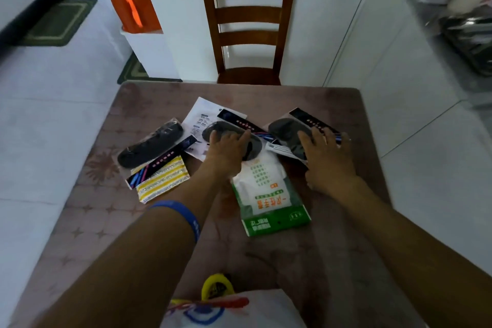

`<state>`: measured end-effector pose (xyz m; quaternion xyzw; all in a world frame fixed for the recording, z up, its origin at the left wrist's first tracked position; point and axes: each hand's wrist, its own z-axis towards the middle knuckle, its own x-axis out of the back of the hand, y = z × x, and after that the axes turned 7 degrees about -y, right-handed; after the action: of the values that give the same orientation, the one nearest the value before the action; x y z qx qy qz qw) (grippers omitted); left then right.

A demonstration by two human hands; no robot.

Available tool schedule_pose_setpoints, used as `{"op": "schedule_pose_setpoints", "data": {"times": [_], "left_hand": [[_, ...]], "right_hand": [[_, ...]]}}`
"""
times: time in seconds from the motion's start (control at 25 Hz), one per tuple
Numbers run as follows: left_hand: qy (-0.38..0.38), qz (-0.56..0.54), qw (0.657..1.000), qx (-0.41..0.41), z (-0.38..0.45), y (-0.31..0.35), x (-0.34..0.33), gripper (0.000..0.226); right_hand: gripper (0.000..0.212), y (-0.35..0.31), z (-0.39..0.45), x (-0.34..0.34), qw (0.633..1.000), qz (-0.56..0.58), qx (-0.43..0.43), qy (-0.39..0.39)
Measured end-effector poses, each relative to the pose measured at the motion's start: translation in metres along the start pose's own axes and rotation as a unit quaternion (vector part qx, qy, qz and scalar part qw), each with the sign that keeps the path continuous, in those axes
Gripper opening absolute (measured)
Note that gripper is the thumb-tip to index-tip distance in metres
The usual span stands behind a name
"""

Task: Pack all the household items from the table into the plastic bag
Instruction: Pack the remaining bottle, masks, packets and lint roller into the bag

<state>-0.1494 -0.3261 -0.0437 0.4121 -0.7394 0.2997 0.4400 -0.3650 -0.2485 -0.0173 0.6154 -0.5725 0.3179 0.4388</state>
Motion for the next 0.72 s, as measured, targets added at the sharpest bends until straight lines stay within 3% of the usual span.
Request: {"op": "schedule_pose_setpoints", "data": {"times": [0.12,0.2,0.32,0.4,0.56,0.64,0.72], "left_hand": [[0.059,-0.006,0.998,-0.005,0.001,0.003,-0.011,0.049],[0.117,-0.010,0.993,0.000,-0.008,0.003,-0.012,0.032],[0.201,-0.125,0.971,0.024,-0.036,0.002,0.008,0.016],[0.271,-0.237,0.930,0.072,-0.065,-0.005,0.031,0.018],[0.369,-0.376,0.843,0.112,-0.149,-0.029,0.078,0.023],[0.382,-0.418,0.819,0.093,-0.199,-0.042,0.101,0.034],[0.404,-0.476,0.777,0.083,-0.248,-0.052,0.122,0.034]], "right_hand": [[0.071,0.003,0.004,-0.007,0.998,-0.031,0.052,0.035],[0.051,0.002,-0.003,-0.006,0.990,-0.009,0.083,0.115],[0.032,0.001,-0.027,0.009,0.959,0.081,0.082,0.260],[0.020,0.000,-0.055,0.025,0.907,0.191,0.063,0.370],[0.019,-0.013,-0.119,0.054,0.782,0.434,0.008,0.448],[0.019,-0.021,-0.156,0.067,0.735,0.463,0.019,0.495],[0.021,-0.016,-0.196,0.077,0.718,0.454,0.028,0.527]]}}
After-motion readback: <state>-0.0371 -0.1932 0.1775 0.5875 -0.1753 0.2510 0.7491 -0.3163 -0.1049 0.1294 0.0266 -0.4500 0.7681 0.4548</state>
